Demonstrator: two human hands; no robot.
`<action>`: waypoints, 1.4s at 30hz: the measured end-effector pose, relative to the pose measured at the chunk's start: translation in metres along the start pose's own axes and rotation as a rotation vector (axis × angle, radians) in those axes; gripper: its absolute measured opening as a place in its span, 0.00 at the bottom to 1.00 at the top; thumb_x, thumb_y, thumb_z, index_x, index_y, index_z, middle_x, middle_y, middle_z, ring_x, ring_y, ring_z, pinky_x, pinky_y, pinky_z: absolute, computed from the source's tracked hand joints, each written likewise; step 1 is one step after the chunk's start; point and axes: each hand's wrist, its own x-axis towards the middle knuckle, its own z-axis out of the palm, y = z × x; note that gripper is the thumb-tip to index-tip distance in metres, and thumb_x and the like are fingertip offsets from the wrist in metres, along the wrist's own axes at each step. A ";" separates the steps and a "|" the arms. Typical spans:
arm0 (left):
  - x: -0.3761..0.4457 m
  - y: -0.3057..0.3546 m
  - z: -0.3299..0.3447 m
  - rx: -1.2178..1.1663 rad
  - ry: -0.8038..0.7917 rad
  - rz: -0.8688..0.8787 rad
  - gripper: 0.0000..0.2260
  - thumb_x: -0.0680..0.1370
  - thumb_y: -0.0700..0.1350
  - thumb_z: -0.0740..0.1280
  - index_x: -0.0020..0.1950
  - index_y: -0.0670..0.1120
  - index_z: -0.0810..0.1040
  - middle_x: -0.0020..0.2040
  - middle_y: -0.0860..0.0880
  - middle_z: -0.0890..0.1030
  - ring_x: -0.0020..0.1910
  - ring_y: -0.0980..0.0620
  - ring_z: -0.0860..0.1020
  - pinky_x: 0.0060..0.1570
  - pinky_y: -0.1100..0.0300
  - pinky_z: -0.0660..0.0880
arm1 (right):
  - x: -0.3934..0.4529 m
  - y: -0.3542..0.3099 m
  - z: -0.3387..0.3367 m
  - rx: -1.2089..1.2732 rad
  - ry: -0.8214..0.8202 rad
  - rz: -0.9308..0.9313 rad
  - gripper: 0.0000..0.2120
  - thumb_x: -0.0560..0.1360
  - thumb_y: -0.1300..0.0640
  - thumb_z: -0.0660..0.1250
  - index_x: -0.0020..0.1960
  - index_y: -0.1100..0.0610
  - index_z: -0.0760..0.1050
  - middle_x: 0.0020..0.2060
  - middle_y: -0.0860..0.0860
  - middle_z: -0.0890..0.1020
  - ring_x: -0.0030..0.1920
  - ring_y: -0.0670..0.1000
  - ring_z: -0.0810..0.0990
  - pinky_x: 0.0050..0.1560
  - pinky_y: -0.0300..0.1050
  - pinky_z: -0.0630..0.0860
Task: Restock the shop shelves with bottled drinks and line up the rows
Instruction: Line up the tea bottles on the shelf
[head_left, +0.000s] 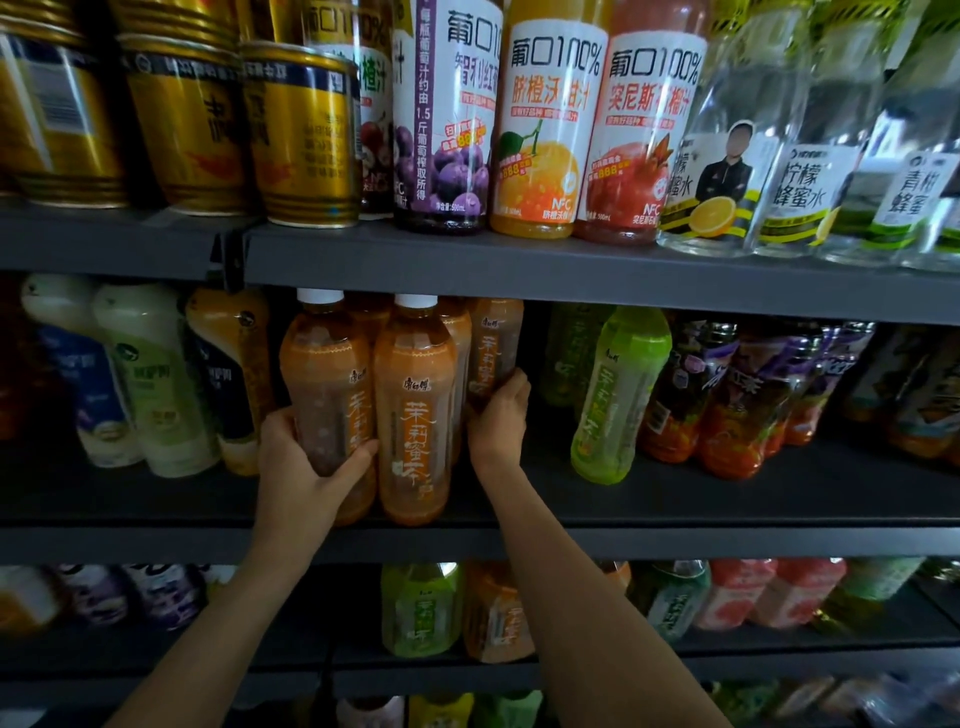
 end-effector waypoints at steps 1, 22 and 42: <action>0.000 -0.001 -0.001 -0.001 -0.007 0.004 0.27 0.67 0.48 0.76 0.59 0.50 0.64 0.59 0.42 0.72 0.59 0.49 0.73 0.55 0.56 0.69 | 0.001 -0.001 -0.001 0.007 -0.024 0.013 0.25 0.73 0.65 0.67 0.65 0.62 0.59 0.63 0.58 0.68 0.64 0.58 0.70 0.62 0.51 0.72; -0.002 0.008 -0.004 0.063 0.019 -0.011 0.30 0.67 0.46 0.76 0.62 0.43 0.65 0.58 0.41 0.73 0.59 0.46 0.73 0.58 0.53 0.70 | -0.097 -0.026 -0.058 0.086 -0.187 -0.137 0.28 0.65 0.50 0.76 0.58 0.58 0.66 0.55 0.54 0.75 0.56 0.51 0.75 0.52 0.41 0.75; -0.002 0.007 -0.002 0.047 0.015 -0.024 0.29 0.67 0.47 0.76 0.61 0.46 0.65 0.58 0.42 0.73 0.59 0.46 0.73 0.60 0.50 0.71 | -0.016 -0.015 -0.049 -0.020 -0.163 0.036 0.30 0.68 0.57 0.75 0.62 0.64 0.62 0.60 0.61 0.75 0.61 0.60 0.75 0.60 0.53 0.74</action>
